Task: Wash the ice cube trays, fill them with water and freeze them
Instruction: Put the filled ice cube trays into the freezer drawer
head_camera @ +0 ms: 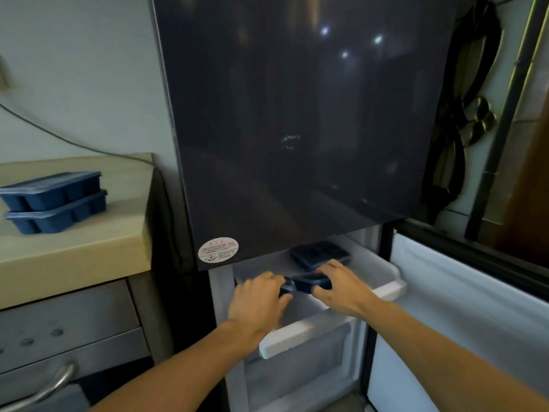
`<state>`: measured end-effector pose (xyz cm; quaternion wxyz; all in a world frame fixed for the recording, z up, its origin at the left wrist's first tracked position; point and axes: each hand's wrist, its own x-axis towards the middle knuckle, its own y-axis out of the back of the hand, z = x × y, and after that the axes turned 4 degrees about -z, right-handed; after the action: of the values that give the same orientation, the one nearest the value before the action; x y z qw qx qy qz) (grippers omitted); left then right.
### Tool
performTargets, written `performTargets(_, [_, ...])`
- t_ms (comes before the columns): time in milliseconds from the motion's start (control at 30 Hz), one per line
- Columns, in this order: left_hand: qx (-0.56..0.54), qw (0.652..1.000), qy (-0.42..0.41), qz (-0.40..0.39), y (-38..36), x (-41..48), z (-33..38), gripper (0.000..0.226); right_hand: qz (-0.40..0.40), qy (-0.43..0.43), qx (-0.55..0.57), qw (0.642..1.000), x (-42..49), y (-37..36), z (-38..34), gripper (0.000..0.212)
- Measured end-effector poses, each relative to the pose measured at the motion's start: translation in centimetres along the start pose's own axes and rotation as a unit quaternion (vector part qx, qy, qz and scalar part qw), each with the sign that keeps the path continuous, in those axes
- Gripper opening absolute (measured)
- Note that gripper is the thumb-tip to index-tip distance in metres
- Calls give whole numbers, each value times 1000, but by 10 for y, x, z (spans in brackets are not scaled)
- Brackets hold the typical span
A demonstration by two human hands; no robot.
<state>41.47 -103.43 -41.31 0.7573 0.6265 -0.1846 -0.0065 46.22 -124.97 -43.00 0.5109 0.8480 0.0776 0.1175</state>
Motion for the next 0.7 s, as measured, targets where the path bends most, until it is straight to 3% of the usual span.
performTargets(133, [21, 999, 23, -13, -14, 25, -8, 26, -9, 10, 20, 1000, 30, -13, 7, 58])
performTargets(400, [68, 997, 41, -1, -30, 59, -21, 36, -30, 22, 24, 999, 64, -30, 13, 50])
performTargets(700, [74, 995, 26, -66, -29, 62, -20, 26, -66, 46, -79, 994, 70, -31, 9, 58])
